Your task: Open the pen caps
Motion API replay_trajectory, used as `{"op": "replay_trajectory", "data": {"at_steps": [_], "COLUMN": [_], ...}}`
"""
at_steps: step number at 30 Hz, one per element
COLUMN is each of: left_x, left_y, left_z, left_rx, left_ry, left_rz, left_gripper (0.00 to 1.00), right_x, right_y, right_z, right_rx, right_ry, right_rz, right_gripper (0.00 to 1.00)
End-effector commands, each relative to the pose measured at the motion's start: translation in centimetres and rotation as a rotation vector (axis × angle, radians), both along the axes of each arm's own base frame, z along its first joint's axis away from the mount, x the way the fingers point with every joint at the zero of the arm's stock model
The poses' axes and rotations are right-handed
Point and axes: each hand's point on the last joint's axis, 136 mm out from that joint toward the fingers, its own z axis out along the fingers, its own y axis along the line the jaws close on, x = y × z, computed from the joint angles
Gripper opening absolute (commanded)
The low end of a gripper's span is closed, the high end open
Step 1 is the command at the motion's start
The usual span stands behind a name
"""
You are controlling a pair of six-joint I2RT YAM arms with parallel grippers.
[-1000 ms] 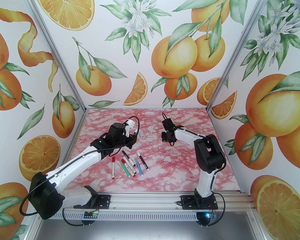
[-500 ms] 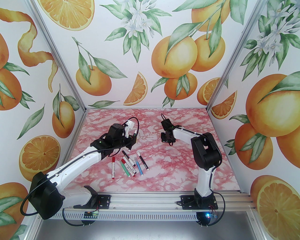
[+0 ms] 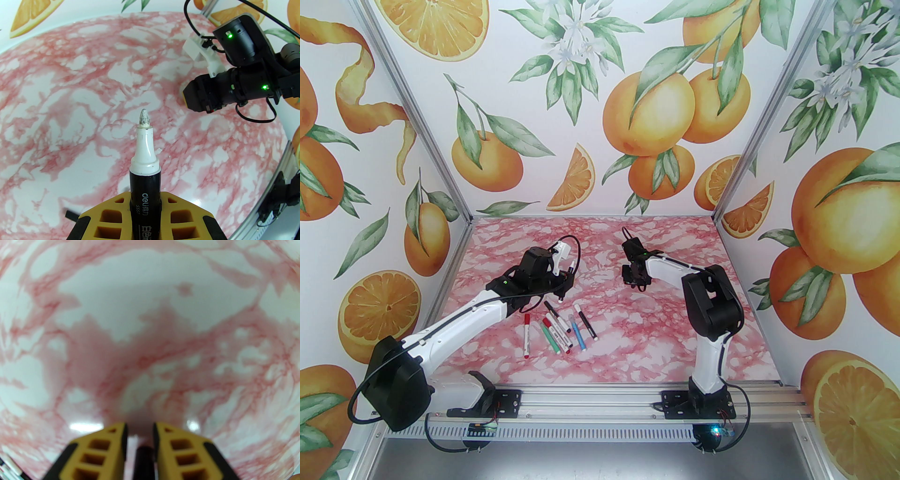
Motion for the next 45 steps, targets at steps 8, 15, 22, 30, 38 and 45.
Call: {"op": "replay_trajectory", "data": {"at_steps": [8,15,22,30,38,45], "left_x": [0.7,0.7,0.7,0.8,0.8,0.8], "left_y": [-0.3,-0.3,-0.5,-0.6,-0.7,-1.0], "left_z": [0.6,0.5,0.4,0.3,0.2,0.2], "left_rx": [-0.019,-0.021,-0.027,-0.025,-0.026,-0.040], "left_ry": [-0.003,0.002,0.008,0.011,0.015,0.014], "left_rz": [0.002,0.004,-0.001,-0.008,-0.012,-0.022], "left_gripper": [0.03,0.03,0.03,0.03,0.03,0.03], "right_x": [0.5,-1.2,-2.2,-2.2,-2.1,-2.9], "right_y": [-0.1,-0.5,-0.1,0.2,-0.1,-0.2], "right_z": [0.8,2.1,2.3,2.4,2.7,4.4], "right_rx": [0.002,-0.015,-0.010,-0.013,-0.037,-0.044], "right_ry": [-0.038,-0.060,-0.063,-0.069,-0.076,-0.058], "right_rz": [0.009,0.016,0.031,0.032,0.026,0.064], "right_gripper": [0.31,0.36,0.37,0.32,0.24,0.18]}}
